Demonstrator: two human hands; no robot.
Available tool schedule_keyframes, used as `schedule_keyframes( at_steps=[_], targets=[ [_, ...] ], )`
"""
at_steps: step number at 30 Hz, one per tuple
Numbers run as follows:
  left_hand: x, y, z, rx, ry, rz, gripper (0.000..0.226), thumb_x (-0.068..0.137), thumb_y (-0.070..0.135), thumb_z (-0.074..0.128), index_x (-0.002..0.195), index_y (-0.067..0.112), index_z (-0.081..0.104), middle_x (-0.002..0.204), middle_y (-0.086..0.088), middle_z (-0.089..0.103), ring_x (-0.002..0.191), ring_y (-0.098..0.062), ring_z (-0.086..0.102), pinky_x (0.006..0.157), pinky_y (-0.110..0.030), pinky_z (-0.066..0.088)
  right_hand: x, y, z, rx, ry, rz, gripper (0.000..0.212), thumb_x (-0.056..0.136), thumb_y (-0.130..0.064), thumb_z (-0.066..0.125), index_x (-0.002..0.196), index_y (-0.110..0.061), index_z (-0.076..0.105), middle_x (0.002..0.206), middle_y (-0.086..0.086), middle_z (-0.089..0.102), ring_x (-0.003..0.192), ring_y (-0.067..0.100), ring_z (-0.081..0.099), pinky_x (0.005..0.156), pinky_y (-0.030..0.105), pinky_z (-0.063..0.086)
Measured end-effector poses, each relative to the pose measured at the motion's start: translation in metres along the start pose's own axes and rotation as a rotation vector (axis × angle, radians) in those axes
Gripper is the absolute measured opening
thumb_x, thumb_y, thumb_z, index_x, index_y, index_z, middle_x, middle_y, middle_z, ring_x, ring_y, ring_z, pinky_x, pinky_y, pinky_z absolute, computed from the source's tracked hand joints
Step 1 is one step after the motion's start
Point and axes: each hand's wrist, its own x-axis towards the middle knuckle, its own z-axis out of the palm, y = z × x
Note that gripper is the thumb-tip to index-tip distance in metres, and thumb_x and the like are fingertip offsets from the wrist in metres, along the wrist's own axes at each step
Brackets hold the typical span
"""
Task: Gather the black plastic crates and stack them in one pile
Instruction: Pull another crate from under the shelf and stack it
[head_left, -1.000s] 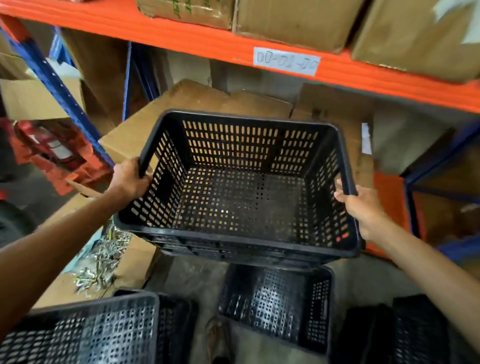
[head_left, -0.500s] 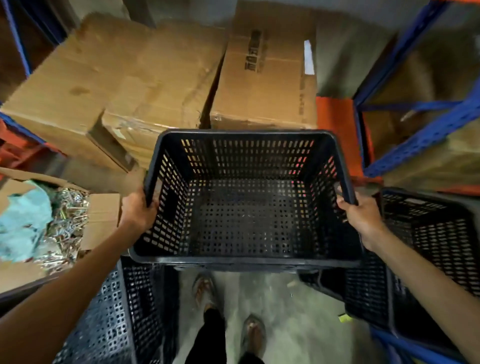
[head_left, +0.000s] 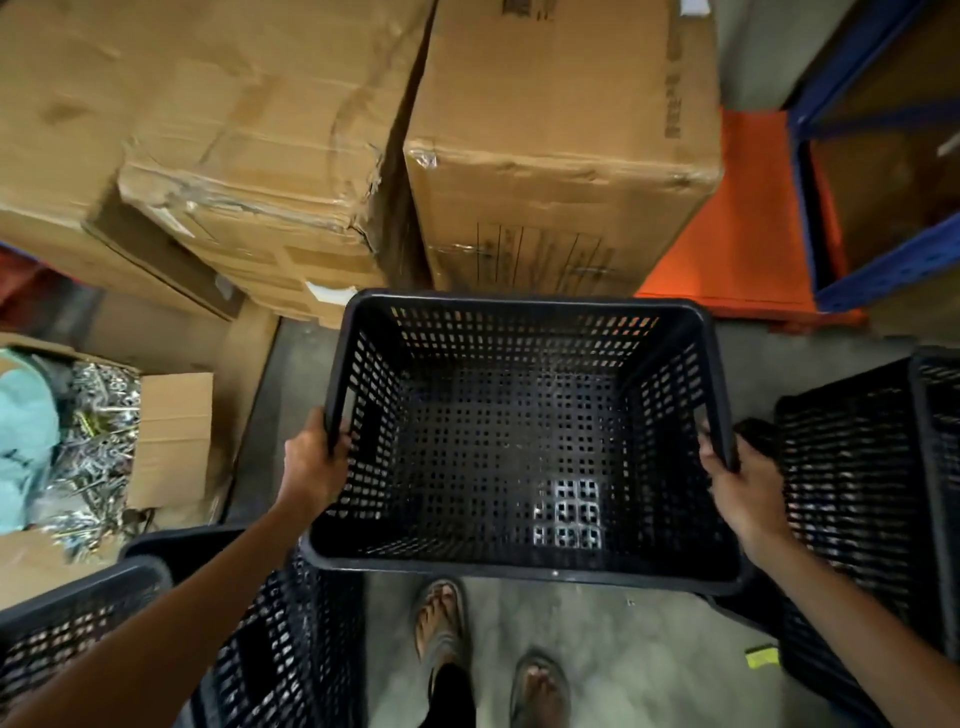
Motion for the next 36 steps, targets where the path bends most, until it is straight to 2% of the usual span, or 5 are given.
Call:
schedule_keyframes(
  at_steps=[4,16,24,32,36],
  targets=[
    [-0.002,-0.014,0.027,-0.019,0.008,0.008,0.013,0.094,0.010,0.050,0.102,0.010,0.040,0.094,-0.014,0.067,0.085,-0.041,0.068,0.066,-0.041,0.055,0.008,0.032,0.014,-0.106,0.099,-0.083,0.035,0.097,-0.027,0.053,0.132,-0.027,0.057,0.115,0.006,0.070,0.107,0.028,0.064,0.089,0.036,0.050],
    [-0.008,-0.025,0.030,-0.020,-0.009,-0.038,0.015,0.094,0.010,0.050,0.107,0.009,0.043,0.099,-0.008,0.068,0.096,-0.037,0.068,0.078,-0.040,0.053,-0.010,0.033,0.014,-0.251,0.091,-0.133,0.037,0.098,-0.028,0.051,0.134,-0.021,0.054,0.116,0.018,0.069,0.100,0.040,0.065,0.080,0.038,0.049],
    [-0.007,-0.032,0.035,-0.037,0.035,-0.046,0.017,0.094,0.012,0.052,0.109,0.010,0.045,0.106,-0.017,0.069,0.095,-0.037,0.066,0.075,-0.033,0.048,-0.010,0.037,0.019,-0.239,0.090,-0.145,0.037,0.099,-0.034,0.046,0.135,-0.024,0.050,0.117,0.014,0.067,0.104,0.038,0.064,0.084,0.040,0.050],
    [-0.002,-0.038,0.033,-0.003,0.019,0.001,0.014,0.094,0.010,0.050,0.107,0.012,0.044,0.092,-0.002,0.062,0.077,-0.019,0.058,0.067,-0.029,0.044,-0.018,0.053,0.029,-0.256,0.144,-0.160,0.032,0.099,-0.036,0.045,0.128,-0.022,0.049,0.113,0.016,0.067,0.098,0.042,0.063,0.080,0.041,0.049],
    [0.001,-0.040,0.035,0.016,0.005,0.078,0.017,0.095,0.012,0.047,0.108,0.014,0.036,0.090,-0.007,0.064,0.067,-0.021,0.058,0.054,-0.028,0.045,-0.017,0.053,0.029,-0.342,0.182,-0.179,0.036,0.099,-0.032,0.044,0.132,-0.016,0.040,0.100,0.026,0.067,0.083,0.047,0.065,0.065,0.042,0.048]
  ],
)
